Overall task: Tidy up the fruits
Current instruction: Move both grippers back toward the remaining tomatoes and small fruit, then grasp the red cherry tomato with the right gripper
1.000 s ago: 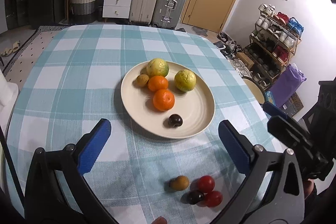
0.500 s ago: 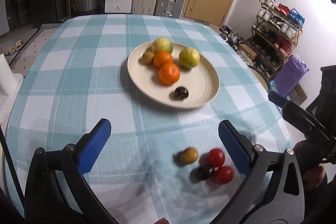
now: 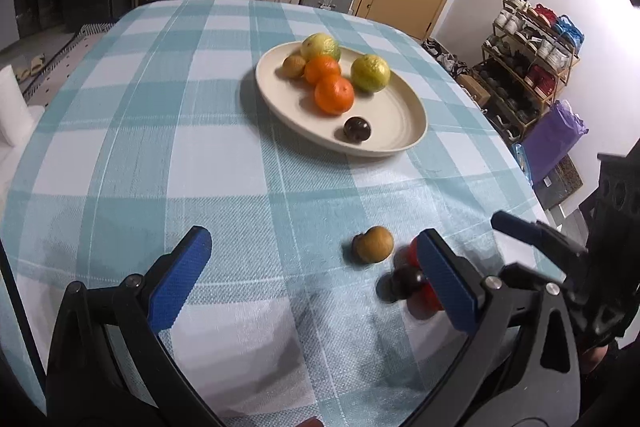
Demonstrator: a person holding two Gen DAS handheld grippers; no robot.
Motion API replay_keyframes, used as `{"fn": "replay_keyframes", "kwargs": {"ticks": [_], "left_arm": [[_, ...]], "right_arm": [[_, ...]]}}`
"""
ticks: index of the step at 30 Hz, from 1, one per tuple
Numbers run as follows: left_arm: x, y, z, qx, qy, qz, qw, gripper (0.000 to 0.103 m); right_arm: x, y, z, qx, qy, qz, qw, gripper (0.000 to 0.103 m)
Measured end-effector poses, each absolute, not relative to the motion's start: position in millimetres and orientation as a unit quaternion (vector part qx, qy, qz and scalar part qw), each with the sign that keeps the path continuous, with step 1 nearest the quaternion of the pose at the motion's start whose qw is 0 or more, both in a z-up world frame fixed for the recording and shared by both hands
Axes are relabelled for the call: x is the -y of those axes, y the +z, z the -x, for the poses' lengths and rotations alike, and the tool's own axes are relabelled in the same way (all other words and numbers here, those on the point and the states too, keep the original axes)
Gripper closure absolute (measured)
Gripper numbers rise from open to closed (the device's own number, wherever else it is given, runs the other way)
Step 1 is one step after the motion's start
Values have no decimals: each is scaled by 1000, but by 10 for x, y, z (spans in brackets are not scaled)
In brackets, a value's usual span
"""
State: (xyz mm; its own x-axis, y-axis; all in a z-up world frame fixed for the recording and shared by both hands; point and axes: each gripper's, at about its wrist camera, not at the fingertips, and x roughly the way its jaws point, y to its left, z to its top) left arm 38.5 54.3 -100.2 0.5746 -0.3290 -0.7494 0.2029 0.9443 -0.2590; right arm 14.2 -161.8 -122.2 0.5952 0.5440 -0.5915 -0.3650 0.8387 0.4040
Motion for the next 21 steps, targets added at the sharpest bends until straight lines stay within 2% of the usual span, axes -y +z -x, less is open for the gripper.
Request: {"fn": "replay_keyframes", "kwargs": {"ticks": [10,14,18,21], "left_arm": [[-669,-1069,-407,-442,-143,88,881,1],[-657,-1092,-398,-447,-149,90,878,1],[-646,-1108,-392,-450,-153,91,875,1],[-640,-1124,-394,-453,-156,94,873,1]], "right_arm": [[1529,-1354,-23,-380,268,-112,878,3],[1462,-1409,-24,-392,276,-103,872,22],[1415,-1429,1,-394,279,-93,871,29],[1396,-1442,3,-393,294,-93,866,43]]}}
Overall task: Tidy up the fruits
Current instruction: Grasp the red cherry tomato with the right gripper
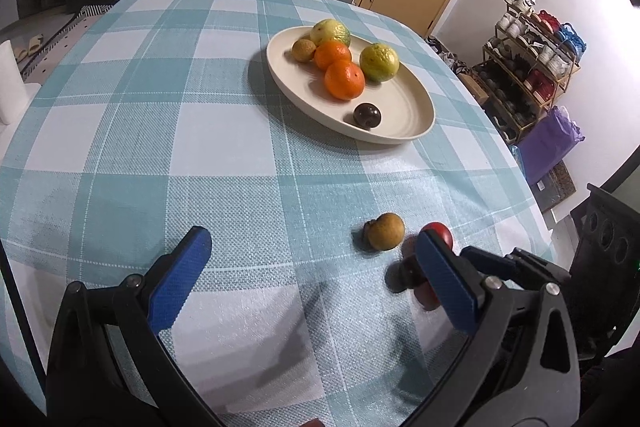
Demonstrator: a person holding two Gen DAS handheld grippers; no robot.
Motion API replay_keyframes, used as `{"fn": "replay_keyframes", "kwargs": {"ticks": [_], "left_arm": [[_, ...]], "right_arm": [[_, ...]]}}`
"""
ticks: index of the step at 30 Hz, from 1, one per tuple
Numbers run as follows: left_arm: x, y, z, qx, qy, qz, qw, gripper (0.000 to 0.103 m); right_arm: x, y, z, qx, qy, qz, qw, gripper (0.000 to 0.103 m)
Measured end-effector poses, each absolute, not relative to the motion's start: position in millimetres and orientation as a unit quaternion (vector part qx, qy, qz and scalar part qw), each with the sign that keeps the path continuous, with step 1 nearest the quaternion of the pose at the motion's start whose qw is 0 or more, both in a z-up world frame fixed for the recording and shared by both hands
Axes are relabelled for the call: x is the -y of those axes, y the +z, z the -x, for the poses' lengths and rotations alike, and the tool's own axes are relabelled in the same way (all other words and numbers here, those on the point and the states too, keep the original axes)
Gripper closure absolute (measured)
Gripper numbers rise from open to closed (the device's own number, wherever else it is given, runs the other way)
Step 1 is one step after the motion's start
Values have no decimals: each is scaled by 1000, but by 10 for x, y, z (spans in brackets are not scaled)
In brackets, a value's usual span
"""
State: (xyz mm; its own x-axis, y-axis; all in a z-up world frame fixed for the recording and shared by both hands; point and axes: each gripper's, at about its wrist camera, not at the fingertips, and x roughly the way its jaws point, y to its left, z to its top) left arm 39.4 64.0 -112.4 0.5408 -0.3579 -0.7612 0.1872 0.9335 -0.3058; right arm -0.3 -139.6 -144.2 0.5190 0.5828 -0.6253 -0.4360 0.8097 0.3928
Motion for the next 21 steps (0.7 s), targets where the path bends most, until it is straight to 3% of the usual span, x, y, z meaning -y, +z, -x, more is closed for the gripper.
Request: {"fn": "replay_keyframes", "kwargs": {"ticks": [7,21], "left_arm": [[-590,-1140,-384,-457,-176,98,866,1],[-431,-1204,-361,-476,-220,103,845,1]], "right_arm": [[1356,-1515,-13,-402,301,-85,860,70],[1477,-1540,119,-397,313,-90,858,71]]}}
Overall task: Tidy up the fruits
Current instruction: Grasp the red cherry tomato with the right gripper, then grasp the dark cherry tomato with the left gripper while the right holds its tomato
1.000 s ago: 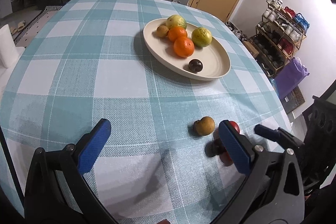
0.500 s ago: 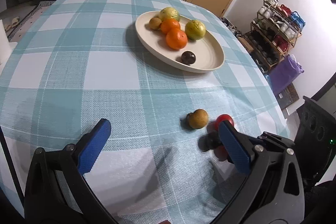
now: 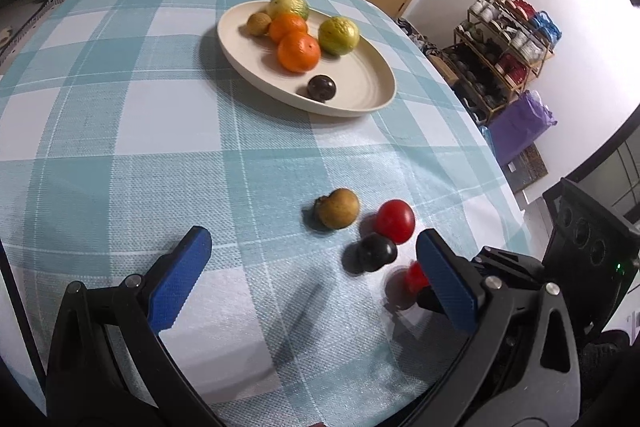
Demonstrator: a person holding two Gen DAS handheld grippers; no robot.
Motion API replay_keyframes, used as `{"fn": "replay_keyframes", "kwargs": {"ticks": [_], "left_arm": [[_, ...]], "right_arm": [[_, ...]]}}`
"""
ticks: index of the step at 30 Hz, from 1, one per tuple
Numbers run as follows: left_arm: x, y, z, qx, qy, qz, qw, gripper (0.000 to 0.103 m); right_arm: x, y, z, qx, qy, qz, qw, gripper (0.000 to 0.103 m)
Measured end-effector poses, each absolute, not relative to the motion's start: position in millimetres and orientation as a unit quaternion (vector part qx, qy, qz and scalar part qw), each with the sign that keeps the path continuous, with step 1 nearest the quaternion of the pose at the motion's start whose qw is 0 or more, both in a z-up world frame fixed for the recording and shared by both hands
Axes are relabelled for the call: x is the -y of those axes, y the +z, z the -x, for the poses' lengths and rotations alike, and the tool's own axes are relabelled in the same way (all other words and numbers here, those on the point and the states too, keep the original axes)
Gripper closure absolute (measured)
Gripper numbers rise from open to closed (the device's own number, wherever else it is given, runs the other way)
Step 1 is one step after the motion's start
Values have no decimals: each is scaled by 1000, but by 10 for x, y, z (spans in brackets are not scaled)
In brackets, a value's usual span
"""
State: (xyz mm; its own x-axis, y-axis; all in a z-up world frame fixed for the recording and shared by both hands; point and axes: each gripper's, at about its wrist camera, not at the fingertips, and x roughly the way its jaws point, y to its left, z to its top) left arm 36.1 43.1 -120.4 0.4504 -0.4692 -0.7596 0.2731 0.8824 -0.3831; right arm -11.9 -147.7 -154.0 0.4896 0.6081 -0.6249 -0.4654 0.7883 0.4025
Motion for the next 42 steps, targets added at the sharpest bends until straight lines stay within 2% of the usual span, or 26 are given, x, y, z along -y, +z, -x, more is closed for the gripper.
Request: {"fn": "replay_keyframes", "kwargs": {"ticks": [14,17,20,23,25,34,42], "left_arm": [[-59,-1274,-268,-488,-239,39,839,3],[46,-1242,-230,-477,-229,10,849,9],[134,-1254,-227,-482,-229,-3,846,25],[160,-1277,-246,-490,-231,3,841,33],[168,-1262,-249,-490,-233,5,840,45],[224,-1260,-221,-503,-244,-1,829,78],[192,-1199,-210,-496,-266,18,826,80]], "right_arm": [[1933,-1420,144,-374,271,-129,878,71],[1987,-1369,143,-364,268,-129,883,71],[2028,-1335,125,-357,265,-130,886,71],[2053,-1310,107,-350,265,-135,888,71],[2060,-1299,98,-347,265,-135,889,71],[2144,-1278,96,-341,261,-142,892,71],[2162,-1266,100,-338,261,-143,893,71]]}}
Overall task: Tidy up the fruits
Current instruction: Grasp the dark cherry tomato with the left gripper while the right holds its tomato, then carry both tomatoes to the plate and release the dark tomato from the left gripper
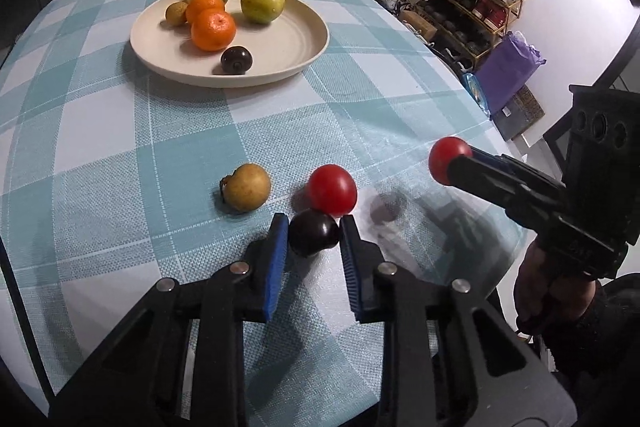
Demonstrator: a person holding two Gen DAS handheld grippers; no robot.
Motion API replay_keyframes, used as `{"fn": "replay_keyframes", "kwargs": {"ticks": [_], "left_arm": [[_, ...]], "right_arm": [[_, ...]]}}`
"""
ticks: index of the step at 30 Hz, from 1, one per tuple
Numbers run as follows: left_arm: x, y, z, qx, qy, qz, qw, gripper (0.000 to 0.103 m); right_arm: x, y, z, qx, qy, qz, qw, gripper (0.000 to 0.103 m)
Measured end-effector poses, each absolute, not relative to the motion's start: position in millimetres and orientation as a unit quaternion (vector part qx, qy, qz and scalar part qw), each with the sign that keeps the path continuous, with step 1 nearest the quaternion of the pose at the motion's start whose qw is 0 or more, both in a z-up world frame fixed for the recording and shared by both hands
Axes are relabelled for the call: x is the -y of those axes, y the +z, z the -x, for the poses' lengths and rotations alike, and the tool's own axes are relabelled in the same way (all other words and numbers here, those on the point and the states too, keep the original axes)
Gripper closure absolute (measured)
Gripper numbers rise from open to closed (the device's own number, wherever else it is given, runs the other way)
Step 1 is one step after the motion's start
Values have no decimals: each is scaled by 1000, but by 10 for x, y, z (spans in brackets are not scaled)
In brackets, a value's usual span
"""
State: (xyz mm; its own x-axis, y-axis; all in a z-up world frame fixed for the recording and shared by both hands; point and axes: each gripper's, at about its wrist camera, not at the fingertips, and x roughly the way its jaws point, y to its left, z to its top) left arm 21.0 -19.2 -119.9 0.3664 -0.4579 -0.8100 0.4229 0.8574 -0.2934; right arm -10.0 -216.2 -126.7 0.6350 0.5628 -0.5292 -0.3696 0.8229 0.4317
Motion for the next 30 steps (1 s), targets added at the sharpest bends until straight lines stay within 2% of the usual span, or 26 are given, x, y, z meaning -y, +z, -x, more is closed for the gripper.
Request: {"fn": "replay_keyframes", "kwargs": {"ticks": [18,30], "left_arm": [[-93,-877,-288,-454,-261,50,850,80],[-306,-509,-856,-415,-228,58,879,80]], "right_arm": [[1953,-1160,-183,-334,283,-144,888,71],[1814,-984,-719,-339,282,-141,886,71]]}}
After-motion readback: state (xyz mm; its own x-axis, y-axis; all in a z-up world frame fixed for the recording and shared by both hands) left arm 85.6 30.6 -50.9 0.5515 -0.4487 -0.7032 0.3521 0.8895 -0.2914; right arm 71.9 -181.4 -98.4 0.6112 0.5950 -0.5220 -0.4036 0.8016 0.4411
